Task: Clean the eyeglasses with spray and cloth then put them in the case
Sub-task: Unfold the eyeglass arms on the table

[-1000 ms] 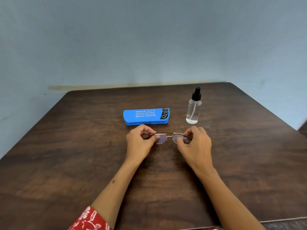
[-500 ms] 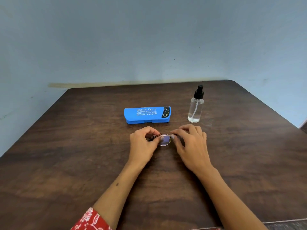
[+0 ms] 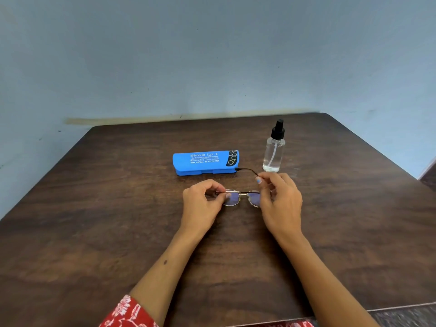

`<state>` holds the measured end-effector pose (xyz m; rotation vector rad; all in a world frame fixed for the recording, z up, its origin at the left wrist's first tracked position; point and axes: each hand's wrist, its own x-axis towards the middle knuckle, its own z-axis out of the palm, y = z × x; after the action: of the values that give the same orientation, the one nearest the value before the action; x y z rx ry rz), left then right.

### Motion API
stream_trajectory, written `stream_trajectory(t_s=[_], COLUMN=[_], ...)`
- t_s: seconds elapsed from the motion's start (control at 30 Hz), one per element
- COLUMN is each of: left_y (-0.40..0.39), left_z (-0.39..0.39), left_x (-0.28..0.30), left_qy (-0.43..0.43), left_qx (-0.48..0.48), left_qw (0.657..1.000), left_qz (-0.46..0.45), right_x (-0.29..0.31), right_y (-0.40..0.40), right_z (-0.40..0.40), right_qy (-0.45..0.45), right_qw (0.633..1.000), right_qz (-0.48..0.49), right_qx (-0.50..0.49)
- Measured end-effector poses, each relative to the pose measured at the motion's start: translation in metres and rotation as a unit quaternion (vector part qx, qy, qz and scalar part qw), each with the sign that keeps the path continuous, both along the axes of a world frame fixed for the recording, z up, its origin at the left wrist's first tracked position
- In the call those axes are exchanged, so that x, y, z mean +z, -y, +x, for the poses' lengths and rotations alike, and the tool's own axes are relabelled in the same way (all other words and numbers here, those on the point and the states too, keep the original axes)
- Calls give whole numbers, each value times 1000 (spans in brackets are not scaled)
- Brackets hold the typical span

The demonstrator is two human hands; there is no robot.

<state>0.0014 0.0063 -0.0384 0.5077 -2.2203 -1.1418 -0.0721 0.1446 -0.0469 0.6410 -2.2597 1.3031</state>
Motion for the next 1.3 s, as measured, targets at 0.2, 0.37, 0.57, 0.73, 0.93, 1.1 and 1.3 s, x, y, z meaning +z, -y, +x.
stream_trajectory(t_s=[0.2, 0.37, 0.57, 0.73, 0.93, 1.1, 1.3], left_y=[1, 1, -2, -4, -3, -4, -6], left_z=[-1, -1, -4, -6, -4, -2, -5], left_x=[-3, -4, -4, -3, -1, -2, -5], left_qy=[5, 23, 49, 64, 51, 9, -10], left_qx=[-7, -11, -52, -39, -21, -13, -24], left_qw=[1000, 986, 935, 918, 960, 983, 992], left_qz=[-28, -164, -348, -391, -274, -181, -121], right_x=[-1, 6, 12, 14, 13, 12, 12], right_y=[-6, -8, -11, -14, -14, -14, -14], right_z=[-8, -5, -4, -8, -10, -10, -12], right_qy=[41, 67, 110, 153, 175, 148, 132], right_qw=[992, 985, 977, 965, 955, 963, 963], right_qz=[-107, -150, -177, -209, -236, -218, -220], right_qx=[-46, -44, -39, -37, -38, -52, -85])
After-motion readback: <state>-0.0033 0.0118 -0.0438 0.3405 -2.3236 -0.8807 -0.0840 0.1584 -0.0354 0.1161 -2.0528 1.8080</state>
